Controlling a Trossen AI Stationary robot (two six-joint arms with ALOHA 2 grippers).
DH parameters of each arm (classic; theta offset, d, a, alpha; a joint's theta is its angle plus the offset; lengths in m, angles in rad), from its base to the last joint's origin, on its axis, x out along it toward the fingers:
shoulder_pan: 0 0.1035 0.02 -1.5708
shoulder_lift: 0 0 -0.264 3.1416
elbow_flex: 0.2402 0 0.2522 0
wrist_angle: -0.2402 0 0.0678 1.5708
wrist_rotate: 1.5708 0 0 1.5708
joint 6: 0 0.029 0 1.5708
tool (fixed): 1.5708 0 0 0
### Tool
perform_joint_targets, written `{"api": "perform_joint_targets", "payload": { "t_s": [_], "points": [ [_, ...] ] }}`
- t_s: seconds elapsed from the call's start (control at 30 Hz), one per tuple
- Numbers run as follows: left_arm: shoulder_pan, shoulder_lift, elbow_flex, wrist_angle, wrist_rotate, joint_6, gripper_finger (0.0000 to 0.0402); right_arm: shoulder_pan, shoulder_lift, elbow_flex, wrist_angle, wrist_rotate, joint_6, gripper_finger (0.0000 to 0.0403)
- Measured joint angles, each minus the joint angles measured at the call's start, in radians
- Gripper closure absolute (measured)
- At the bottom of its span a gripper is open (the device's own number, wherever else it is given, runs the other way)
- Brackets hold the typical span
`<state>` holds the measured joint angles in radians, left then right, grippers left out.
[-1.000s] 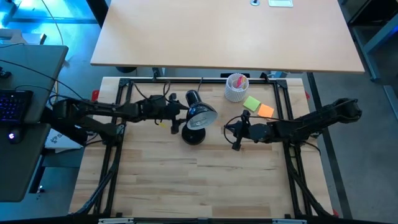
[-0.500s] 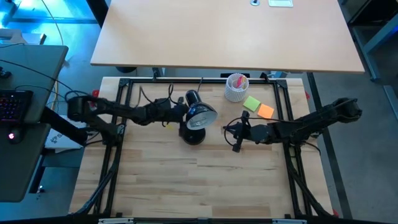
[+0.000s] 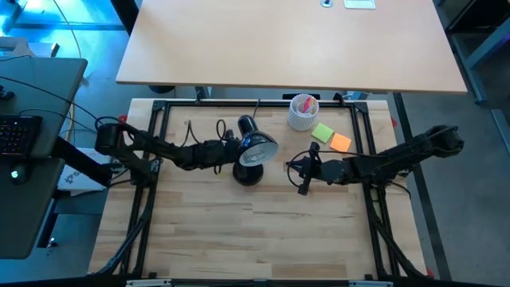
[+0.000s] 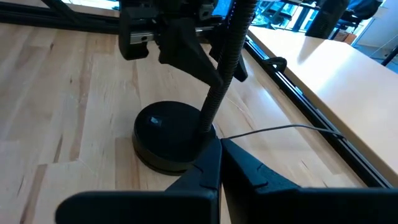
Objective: Screw lightbulb
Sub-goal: Insert the lightbulb into the desk lamp
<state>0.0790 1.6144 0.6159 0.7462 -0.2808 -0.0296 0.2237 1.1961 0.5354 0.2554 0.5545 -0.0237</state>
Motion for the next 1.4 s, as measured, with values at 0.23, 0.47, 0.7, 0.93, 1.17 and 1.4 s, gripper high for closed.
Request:
{"api": "perform_joint_targets", "payload": {
  "t_s": [0.23,0.47,0.7,0.93,1.17,1.4],
  "points": [
    [0.000,-0.024,0.001,-0.060,-0.021,-0.010,0.0320,0.000,0.000,0.000,-0.002,0.000,0.000,0.0401],
    [0.001,-0.062,0.003,-0.147,-0.020,0.007,0.0350,0.000,0.000,0.000,-0.017,0.000,0.000,0.0401],
    [0.008,-0.098,0.005,-0.249,-0.017,0.005,0.0350,0.000,0.000,0.000,-0.028,0.000,0.000,0.0401],
    [0.046,-0.097,0.001,-0.206,-0.020,0.009,0.0328,0.000,-0.006,0.000,-0.038,0.000,-0.030,0.0401],
    [0.082,-0.049,-0.002,-0.061,-0.016,-0.002,0.0329,0.000,-0.071,0.000,-0.069,0.000,-0.048,0.0401],
    [0.099,0.056,-0.001,0.129,-0.019,-0.062,0.0337,0.000,-0.133,0.001,-0.069,0.000,-0.063,0.0401]
  ]
}}
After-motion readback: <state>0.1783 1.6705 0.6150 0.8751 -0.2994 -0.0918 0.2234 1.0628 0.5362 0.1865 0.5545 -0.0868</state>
